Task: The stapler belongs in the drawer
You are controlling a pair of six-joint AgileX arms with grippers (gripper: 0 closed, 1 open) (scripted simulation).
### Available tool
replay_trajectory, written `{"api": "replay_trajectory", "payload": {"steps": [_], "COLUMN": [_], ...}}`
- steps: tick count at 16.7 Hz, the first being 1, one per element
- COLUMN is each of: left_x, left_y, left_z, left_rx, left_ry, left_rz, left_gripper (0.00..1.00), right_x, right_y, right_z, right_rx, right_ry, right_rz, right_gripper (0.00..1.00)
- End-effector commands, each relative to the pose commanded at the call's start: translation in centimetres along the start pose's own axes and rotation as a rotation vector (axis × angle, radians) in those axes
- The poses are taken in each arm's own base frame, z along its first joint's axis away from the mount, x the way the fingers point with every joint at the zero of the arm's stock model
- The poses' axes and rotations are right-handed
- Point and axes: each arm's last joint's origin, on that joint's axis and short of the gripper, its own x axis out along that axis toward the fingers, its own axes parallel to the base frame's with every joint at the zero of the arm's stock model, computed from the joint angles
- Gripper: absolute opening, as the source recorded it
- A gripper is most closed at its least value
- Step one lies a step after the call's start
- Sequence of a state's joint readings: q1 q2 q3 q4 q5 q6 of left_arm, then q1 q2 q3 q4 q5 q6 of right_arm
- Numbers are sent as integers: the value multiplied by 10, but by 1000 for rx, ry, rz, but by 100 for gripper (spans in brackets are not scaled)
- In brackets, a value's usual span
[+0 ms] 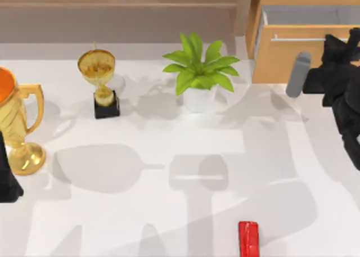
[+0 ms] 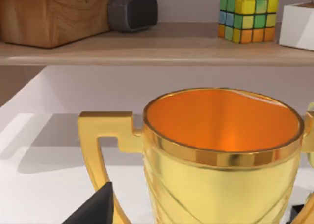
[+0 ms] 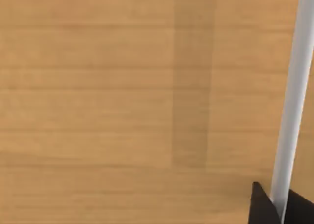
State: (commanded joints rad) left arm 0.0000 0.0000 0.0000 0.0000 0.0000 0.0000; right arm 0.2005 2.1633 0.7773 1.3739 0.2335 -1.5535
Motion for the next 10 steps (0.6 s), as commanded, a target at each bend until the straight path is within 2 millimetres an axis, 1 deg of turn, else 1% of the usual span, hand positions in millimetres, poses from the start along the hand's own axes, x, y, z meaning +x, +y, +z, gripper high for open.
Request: {"api": "replay_trajectory", "payload": {"steps": [1,3,8,10], "left_x": [0,0,0,0], "left_y": [0,0,0,0], "left_z": [0,0,0,0], "left_rx": [0,0,0,0], "left_ry": [0,0,0,0], "left_rz": [0,0,0,0], "left_gripper": [100,100,100,100], "right_x": [-1,-10,-55,-63], "right_y": [0,0,2,1], "right_z": [0,2,0,0], "right_rx": [0,1,-3,0], "right_ry": [-2,-8,-1,0], "right_rz": [-1,-2,8,0], "right_gripper": [0,0,0,0]}}
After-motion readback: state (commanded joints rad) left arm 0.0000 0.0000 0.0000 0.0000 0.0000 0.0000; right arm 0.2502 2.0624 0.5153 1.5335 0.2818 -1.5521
